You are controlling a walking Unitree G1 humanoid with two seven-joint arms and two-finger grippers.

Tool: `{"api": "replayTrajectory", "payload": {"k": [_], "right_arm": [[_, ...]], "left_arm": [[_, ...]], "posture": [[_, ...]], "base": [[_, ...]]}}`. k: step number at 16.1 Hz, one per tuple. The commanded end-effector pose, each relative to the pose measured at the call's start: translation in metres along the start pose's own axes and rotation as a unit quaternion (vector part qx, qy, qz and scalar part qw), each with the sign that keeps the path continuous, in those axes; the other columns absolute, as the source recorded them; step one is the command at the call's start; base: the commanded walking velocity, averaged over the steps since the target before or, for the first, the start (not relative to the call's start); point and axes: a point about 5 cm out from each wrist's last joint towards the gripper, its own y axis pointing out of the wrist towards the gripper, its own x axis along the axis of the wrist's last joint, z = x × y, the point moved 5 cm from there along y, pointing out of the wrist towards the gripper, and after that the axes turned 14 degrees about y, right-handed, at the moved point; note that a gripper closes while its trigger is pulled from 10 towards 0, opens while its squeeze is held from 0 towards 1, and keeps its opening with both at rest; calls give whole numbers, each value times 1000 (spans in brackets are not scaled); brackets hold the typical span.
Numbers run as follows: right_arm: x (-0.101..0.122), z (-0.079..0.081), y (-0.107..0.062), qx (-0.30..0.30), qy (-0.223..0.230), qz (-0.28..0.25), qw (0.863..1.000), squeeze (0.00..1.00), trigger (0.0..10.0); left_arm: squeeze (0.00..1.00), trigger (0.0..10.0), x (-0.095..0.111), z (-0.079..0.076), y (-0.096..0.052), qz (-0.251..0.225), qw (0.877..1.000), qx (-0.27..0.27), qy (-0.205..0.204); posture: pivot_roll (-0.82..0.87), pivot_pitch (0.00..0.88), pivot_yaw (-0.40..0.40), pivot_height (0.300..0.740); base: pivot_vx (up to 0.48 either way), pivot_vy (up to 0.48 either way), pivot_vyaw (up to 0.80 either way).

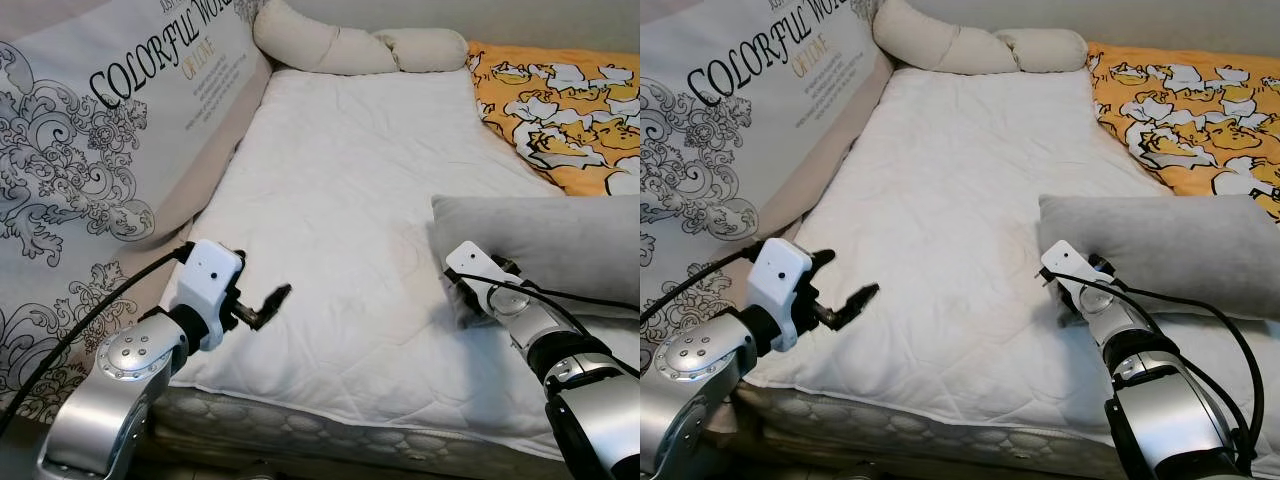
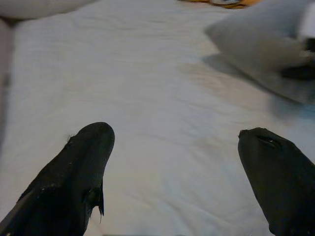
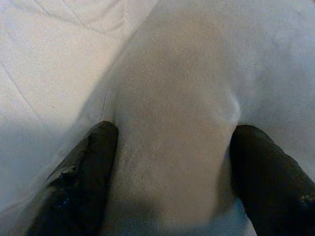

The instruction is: Clean up the room

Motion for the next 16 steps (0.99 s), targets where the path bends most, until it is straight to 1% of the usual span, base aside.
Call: {"api": "replayTrajectory", "payload": {"k": [1, 2, 4, 11, 16], "right_arm": [[-9, -11, -1, -17, -15, 22, 1000, 0, 0], [-10, -15, -1, -24, -20, 25, 999, 0, 0], [-11, -21, -2, -30, -20, 28, 999, 0, 0], [-18, -27, -3, -37, 8, 36, 999, 0, 0], [-18, -34, -4, -46, 34, 34, 998, 0, 0]], "left_arm": [[0, 10000, 3, -16, -2, -5, 999, -52, -1], [0, 10000, 3, -23, -3, -5, 997, -76, -1], [0, 10000, 4, -28, -3, -5, 996, -91, 0], [0, 10000, 3, -23, 2, -3, 996, -90, 7], [0, 10000, 3, -15, 10, -2, 997, -78, 13]], "posture": [[122, 0, 34, 740], [120, 0, 34, 740], [116, 0, 35, 740], [104, 0, 41, 740], [81, 0, 51, 740]], "base": [[0, 0, 0], [0, 0, 0], [0, 0, 0], [0, 0, 0], [0, 0, 0]]}}
